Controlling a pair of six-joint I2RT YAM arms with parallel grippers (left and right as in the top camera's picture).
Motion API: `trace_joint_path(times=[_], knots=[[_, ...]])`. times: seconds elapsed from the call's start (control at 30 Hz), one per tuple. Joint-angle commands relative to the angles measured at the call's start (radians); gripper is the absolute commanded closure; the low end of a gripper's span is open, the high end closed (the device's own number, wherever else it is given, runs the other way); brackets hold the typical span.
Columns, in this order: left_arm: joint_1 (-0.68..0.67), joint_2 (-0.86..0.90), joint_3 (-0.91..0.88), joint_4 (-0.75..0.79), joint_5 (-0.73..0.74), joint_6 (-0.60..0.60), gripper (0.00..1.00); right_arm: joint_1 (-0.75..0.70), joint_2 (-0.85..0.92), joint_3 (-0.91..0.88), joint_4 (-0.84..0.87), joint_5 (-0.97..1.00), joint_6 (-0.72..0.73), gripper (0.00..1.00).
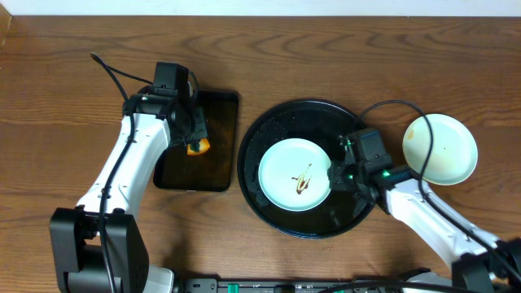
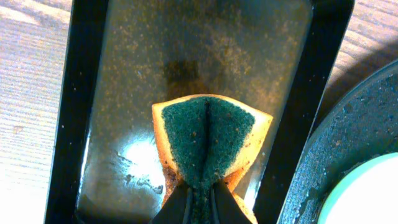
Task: Clean dirty plates on tray and stack at the side
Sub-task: 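Hold the pale blue plate rim while left gripper brings the sponge over, then lift the sponge with the left gripper and carry it over the plate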
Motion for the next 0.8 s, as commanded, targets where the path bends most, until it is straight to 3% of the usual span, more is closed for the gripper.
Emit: trace_joint_path(times=[0.0, 0.07, 0.2, 0.3, 0.6, 0.77], knots=[[0.003, 0.011, -0.023, 0.023, 0.007, 0.010, 0.92, 0.012, 0.061, -0.019, -0.004, -0.021, -0.014, 0.73], [0.003, 0.012, -0.042, 0.045, 0.008, 0.010, 0.92, 0.012, 0.089, -0.020, 0.006, -0.021, -0.014, 0.76], [0.003, 0.012, -0.105, 0.122, 0.071, 0.036, 0.92, 0.012, 0.106, -0.019, 0.033, -0.021, -0.014, 0.93], [0.003, 0.012, -0.152, 0.177, 0.070, 0.036, 0.92, 0.012, 0.106, -0.019, 0.053, -0.021, -0.014, 0.98], [0.003, 0.012, -0.348, 0.439, 0.052, 0.090, 0.92, 0.011, 0.106, -0.019, 0.061, -0.010, -0.006, 0.99], [0.003, 0.013, -0.430, 0.546, -0.070, 0.066, 0.92, 0.008, 0.105, -0.019, 0.067, 0.092, 0.059, 0.99]])
